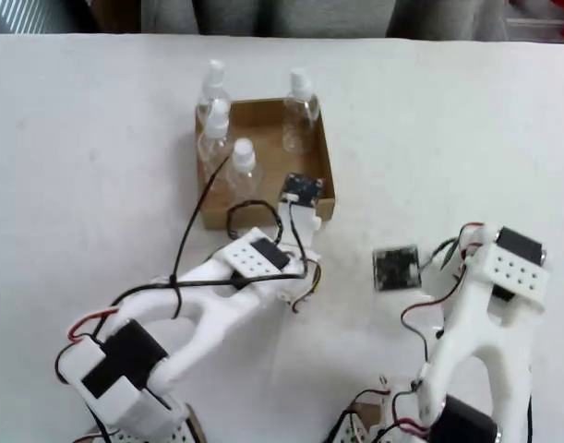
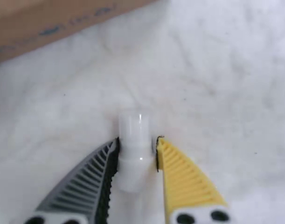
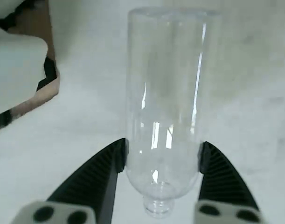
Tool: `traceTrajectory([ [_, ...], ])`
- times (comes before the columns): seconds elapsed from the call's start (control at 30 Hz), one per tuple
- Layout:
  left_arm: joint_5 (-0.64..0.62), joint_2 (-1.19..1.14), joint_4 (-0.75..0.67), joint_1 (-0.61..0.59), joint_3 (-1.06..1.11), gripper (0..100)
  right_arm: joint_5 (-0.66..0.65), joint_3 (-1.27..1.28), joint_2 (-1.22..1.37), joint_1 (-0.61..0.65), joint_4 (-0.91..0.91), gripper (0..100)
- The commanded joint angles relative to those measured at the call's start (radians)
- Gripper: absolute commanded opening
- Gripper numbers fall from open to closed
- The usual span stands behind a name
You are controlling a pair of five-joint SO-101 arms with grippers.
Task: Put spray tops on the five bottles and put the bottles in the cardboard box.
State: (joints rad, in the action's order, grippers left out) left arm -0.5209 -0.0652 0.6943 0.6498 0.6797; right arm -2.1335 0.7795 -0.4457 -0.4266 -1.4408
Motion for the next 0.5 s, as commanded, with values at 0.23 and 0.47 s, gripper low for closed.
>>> traceTrajectory([
  [0.23, 0.011, 0.036, 0.018, 0.002, -0.005, 3, -0.035, 0.275, -0.128, 0.042, 0.328, 23.6],
  [0.47, 0.011, 0.054, 0.014, 0.004, 0.011, 3, 0.049, 0.272, -0.193, 0.042, 0.323, 33.4],
])
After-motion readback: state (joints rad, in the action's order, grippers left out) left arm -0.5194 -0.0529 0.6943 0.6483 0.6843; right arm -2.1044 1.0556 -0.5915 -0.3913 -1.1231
